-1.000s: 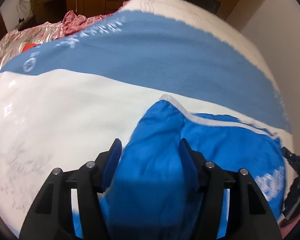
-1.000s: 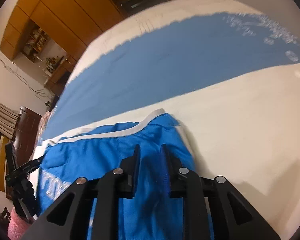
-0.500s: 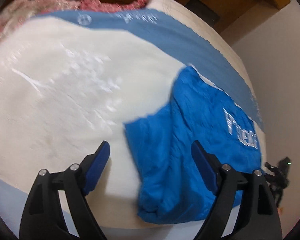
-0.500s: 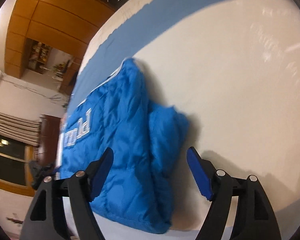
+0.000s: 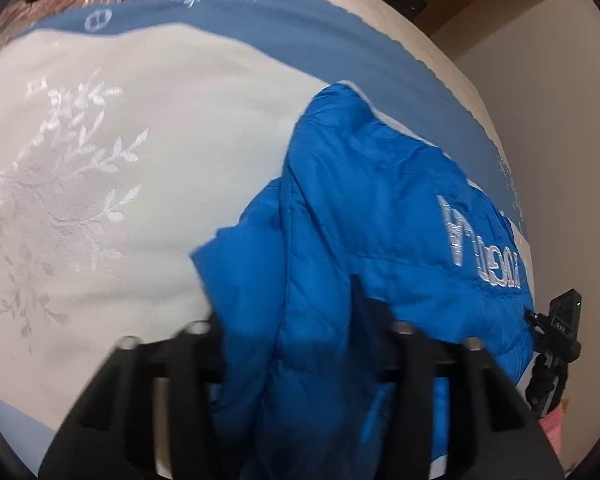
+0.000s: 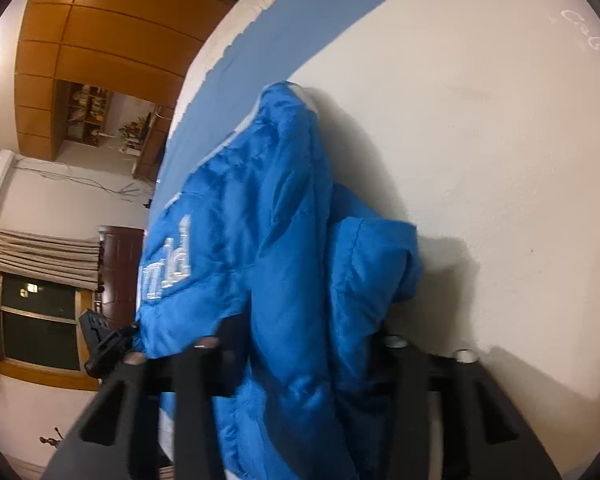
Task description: Fold large clothes
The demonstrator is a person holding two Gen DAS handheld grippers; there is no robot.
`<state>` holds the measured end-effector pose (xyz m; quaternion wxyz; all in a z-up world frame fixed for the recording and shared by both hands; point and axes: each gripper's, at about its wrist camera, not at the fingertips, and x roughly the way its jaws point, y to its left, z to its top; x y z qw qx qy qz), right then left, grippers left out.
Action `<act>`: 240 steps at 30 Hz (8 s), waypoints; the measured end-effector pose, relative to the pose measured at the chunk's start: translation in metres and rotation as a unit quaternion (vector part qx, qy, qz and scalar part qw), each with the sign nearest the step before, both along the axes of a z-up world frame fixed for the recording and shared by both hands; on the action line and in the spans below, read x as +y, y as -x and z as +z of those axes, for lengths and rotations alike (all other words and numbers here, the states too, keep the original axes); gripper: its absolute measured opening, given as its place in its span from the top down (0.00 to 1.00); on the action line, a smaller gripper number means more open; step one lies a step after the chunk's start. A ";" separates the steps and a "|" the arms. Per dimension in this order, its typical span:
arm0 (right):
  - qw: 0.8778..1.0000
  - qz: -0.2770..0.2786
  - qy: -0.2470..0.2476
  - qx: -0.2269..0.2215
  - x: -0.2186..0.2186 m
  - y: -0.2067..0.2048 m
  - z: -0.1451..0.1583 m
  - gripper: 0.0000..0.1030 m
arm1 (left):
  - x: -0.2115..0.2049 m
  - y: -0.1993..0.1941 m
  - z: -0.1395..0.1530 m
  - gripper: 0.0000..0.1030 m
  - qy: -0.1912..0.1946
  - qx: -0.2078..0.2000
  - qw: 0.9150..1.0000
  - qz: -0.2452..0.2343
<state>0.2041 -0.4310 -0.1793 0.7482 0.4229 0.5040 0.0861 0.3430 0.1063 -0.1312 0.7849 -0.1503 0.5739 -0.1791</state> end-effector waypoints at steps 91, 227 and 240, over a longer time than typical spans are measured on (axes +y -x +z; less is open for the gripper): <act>0.958 0.068 0.276 -0.026 0.162 0.272 0.016 0.63 | 0.019 0.324 0.004 0.52 -0.156 -0.093 0.983 -0.014; 0.970 0.068 0.235 -0.009 0.131 0.285 0.082 0.53 | -0.128 0.336 0.146 0.80 -0.083 -0.169 0.974 -0.125; 0.971 0.076 0.226 -0.016 0.118 0.285 0.080 0.53 | -0.189 0.330 0.092 0.78 -0.094 -0.123 0.968 -0.197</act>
